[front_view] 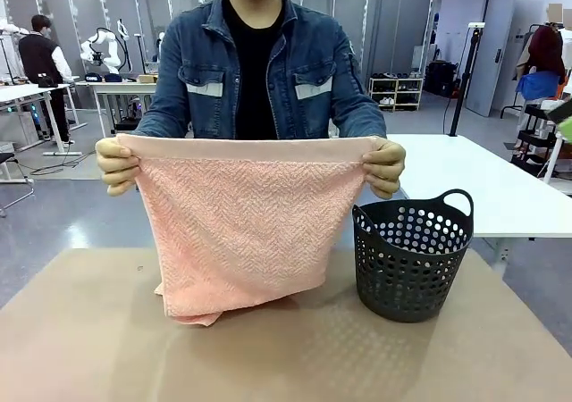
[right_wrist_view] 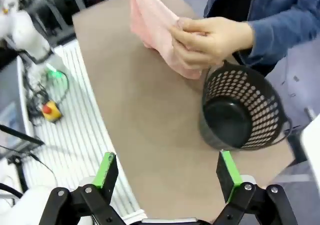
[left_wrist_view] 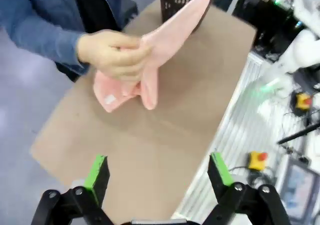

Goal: Fold the towel.
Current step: Grab the top end of the 100 cm Hotel Towel extended by the human.

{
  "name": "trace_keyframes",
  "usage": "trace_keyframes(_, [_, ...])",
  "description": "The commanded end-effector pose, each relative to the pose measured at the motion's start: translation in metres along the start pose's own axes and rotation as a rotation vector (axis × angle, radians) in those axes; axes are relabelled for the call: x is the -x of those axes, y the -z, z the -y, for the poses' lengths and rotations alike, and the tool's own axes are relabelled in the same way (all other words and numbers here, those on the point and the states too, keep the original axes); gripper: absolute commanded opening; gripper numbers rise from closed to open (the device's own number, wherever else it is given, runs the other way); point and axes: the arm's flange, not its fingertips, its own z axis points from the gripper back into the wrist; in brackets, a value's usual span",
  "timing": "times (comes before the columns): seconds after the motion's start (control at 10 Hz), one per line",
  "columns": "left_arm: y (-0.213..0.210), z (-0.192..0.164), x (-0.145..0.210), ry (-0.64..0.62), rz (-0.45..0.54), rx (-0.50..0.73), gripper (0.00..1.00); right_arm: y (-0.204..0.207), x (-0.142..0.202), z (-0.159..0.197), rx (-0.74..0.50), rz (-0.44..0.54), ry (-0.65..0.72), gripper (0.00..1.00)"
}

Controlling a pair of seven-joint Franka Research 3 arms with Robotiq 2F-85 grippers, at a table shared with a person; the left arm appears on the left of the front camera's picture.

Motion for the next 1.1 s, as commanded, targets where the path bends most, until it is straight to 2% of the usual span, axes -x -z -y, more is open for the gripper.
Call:
trace_keyframes(0.0, [0.03,0.025,-0.022,0.159,-0.064,-0.198,1.0,0.017,-0.018,-0.016,0.081,-0.084,-0.121,1.0])
trace_keyframes(0.1, [0.04,0.042,-0.042,0.235,-0.094,-0.275,1.0,0.026,-0.04,-0.036,0.11,-0.133,-0.187,1.0])
trace_keyframes(0.2, [0.05,0.055,-0.056,0.299,-0.104,-0.293,1.0,0.035,-0.056,-0.049,0.129,-0.159,-0.233,1.0])
trace_keyframes(0.4, [0.072,0.065,-0.065,0.343,-0.17,-0.264,1.0,0.049,-0.08,-0.062,0.165,-0.171,-0.283,1.0])
trace_keyframes(0.6, [0.079,0.063,-0.065,0.349,-0.162,-0.233,1.0,0.058,-0.087,-0.064,0.164,-0.174,-0.286,1.0])
trace_keyframes(0.7, [0.077,0.071,-0.071,0.372,-0.167,-0.246,1.0,0.046,-0.088,-0.068,0.142,-0.163,-0.319,1.0])
trace_keyframes(1.0, [0.077,0.071,-0.071,0.372,-0.167,-0.246,1.0,0.046,-0.088,-0.068,0.142,-0.163,-0.319,1.0])
